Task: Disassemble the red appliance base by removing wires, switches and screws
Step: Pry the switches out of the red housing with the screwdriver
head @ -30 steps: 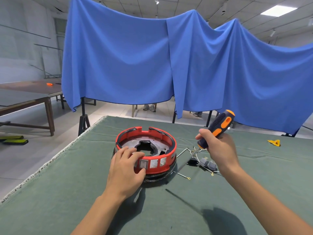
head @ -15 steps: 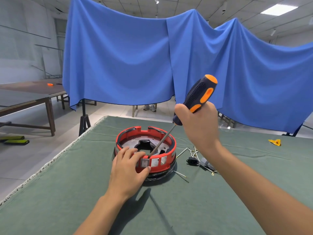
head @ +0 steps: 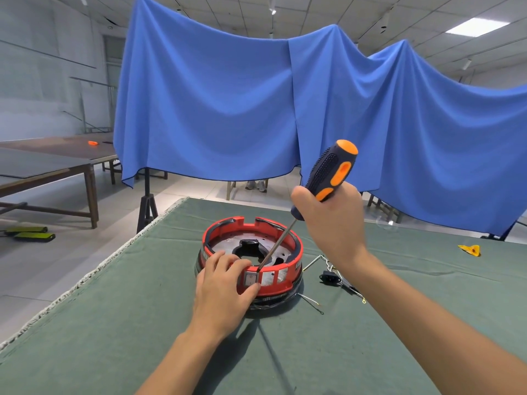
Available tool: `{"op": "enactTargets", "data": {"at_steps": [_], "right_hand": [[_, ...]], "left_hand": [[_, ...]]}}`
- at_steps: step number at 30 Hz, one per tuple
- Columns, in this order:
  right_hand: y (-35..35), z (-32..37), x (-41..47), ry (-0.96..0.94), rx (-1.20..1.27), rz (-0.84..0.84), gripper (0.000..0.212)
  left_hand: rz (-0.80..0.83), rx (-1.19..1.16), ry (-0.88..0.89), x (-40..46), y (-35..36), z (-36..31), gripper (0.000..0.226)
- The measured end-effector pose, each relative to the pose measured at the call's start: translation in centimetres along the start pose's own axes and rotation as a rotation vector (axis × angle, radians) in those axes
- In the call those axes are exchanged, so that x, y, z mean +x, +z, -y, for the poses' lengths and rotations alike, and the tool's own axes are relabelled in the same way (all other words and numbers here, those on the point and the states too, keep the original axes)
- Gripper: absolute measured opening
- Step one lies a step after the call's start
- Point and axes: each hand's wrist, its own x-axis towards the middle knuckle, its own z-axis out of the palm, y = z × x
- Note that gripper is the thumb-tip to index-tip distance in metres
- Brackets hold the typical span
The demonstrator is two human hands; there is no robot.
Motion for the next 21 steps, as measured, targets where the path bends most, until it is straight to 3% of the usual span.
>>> {"op": "enactTargets", "data": {"at_steps": [11,15,21], "right_hand": [[2.6,1.5,1.2,-0.075,-0.093,0.071,0.031],[4.0,1.4,2.8,-0.026,-0.138,0.120,0.038],[5.3,-0.3,5.3,0.138,-0.185,0.156,0.031]], "left_hand": [[0.022,0.058,0.004,0.0,0.4,-0.1,0.056],[0.018,0.037,0.012,0.1,0.5,0.0,0.055],[0.019,0.014,0.006,0.2,0.4,-0.1,0.053]]}}
